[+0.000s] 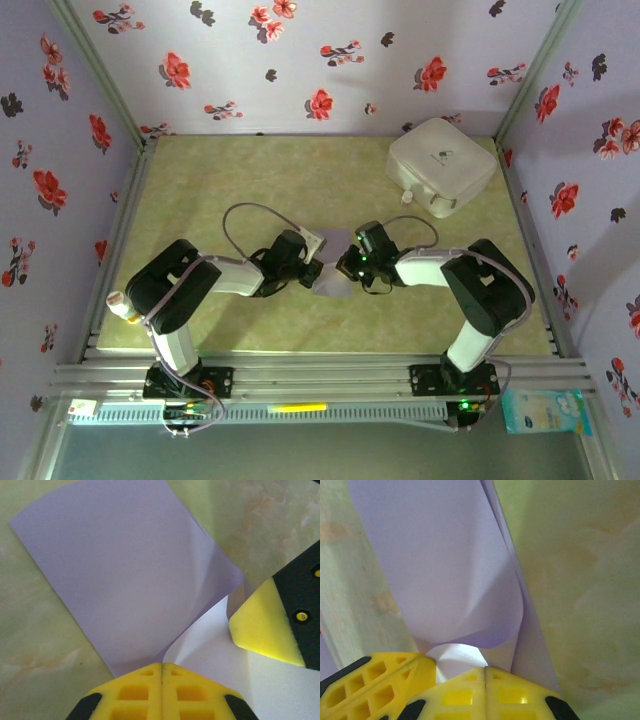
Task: Fold a paper plane with a square sheet of paper (pick it up from the middle)
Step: Fold the triangle a second time at the center of the table.
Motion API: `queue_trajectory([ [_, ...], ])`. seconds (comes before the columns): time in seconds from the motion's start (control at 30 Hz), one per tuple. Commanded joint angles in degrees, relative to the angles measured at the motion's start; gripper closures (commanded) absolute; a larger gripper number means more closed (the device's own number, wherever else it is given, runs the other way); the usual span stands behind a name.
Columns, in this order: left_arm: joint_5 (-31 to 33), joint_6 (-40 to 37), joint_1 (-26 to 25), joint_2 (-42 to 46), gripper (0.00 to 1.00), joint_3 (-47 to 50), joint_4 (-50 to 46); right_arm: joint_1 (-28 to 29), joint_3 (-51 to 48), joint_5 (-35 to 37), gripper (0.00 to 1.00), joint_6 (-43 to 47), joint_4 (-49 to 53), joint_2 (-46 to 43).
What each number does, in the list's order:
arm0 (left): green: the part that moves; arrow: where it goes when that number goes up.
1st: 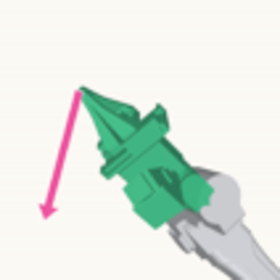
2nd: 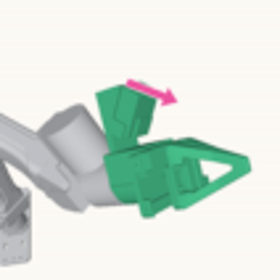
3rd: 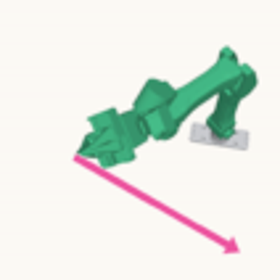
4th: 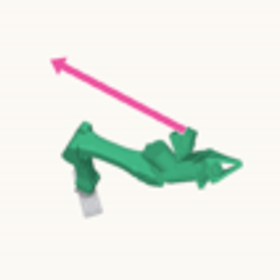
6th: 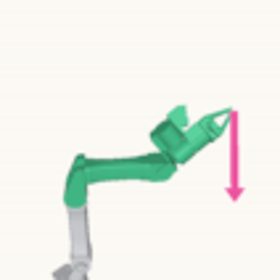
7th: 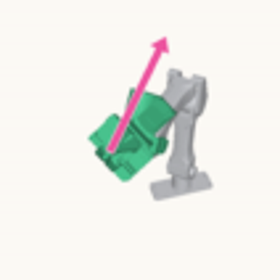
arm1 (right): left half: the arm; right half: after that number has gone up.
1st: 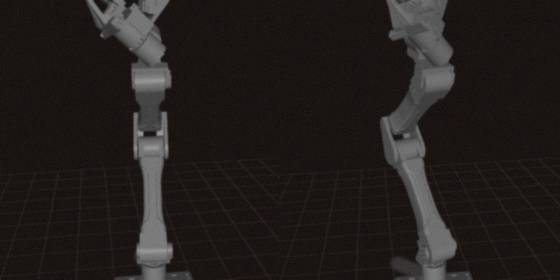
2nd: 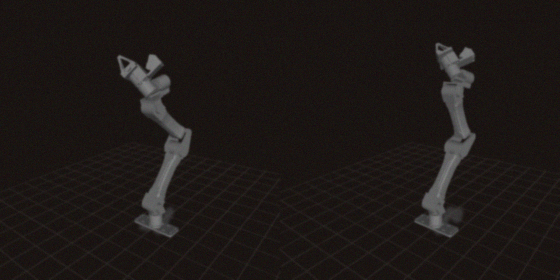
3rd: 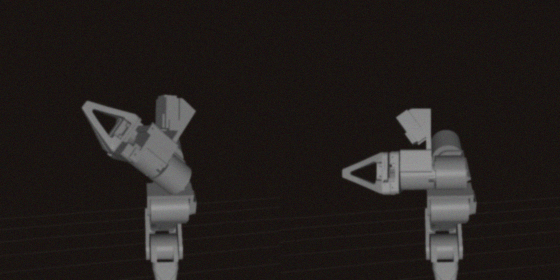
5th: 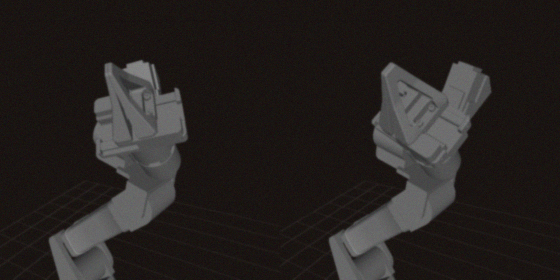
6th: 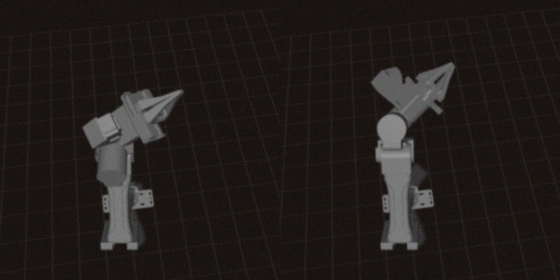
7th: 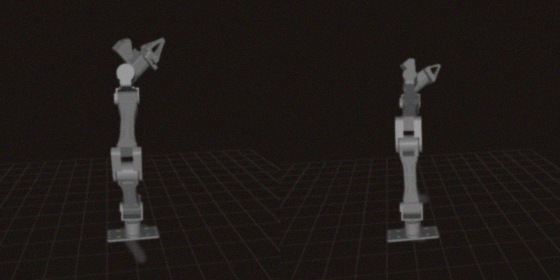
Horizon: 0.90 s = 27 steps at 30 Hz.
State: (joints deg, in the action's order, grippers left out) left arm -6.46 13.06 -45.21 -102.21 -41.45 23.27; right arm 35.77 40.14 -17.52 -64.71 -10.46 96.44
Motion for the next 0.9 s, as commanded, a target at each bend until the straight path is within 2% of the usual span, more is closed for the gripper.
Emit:
queue_trajectory([
  [0.0,-0.8,-1.4,0.2,-1.2,1.00,-0.1,-4.7,-0.2,0.5,1.1,1.00,-0.5,-0.5,-2.7],
  [0.2,-0.8,-1.6,0.2,-1.2,1.00,-0.3,-5.1,-1.6,2.2,0.7,1.00,-0.9,-0.8,-1.2],
  [0.53,-0.9,-1.7,0.2,-1.1,1.00,-0.2,-5.1,-3.6,-0.5,5.5,1.00,-6.8,0.7,4.1],
  [0.87,-0.9,-1.7,0.2,-1.2,1.00,-0.4,-5.2,-4.4,3.0,1.7,1.00,-4.1,-1.2,-0.2],
])
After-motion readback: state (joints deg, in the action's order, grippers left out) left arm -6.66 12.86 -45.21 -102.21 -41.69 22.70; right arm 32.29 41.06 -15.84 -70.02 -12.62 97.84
